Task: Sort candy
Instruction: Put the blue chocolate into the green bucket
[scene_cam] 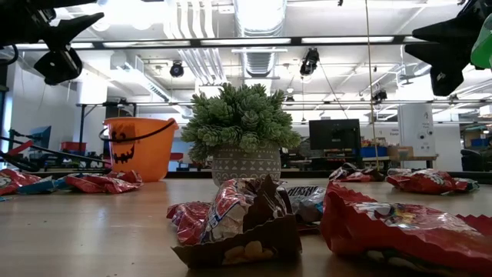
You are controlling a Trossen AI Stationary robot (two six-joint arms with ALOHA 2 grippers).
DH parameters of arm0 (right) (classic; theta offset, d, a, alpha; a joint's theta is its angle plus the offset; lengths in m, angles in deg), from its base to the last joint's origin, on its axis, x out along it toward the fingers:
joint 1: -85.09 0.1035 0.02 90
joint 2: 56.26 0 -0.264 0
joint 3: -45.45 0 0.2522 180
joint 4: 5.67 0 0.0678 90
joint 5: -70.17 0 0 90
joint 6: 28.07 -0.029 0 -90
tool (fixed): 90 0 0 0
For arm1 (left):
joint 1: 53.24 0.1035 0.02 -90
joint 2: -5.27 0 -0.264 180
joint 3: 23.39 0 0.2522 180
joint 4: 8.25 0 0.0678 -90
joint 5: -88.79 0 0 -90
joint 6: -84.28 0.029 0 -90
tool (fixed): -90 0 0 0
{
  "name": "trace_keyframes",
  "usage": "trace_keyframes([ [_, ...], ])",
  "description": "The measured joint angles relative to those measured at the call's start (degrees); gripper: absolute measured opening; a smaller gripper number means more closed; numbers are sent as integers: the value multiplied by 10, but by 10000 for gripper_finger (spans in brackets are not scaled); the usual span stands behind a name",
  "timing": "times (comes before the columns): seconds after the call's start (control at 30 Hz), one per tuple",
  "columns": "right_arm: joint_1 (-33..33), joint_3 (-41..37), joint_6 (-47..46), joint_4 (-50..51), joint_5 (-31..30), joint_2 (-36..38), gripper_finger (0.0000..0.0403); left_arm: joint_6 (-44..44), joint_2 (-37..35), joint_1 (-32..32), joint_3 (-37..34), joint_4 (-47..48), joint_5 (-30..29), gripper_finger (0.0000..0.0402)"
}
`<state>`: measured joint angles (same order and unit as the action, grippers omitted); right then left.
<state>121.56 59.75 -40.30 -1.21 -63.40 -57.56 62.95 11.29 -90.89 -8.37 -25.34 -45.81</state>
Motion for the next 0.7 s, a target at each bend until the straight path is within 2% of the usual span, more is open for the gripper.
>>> trace_keyframes([
  [0.23,0,0,38,0,0,0,116,0,0,0,0,0,0,79],
  [0.57,0,0,39,-36,-1,0,116,0,0,0,0,0,0,79],
  [0.7,0,0,20,-70,-11,0,116,-9,0,0,0,0,-32,79],
])
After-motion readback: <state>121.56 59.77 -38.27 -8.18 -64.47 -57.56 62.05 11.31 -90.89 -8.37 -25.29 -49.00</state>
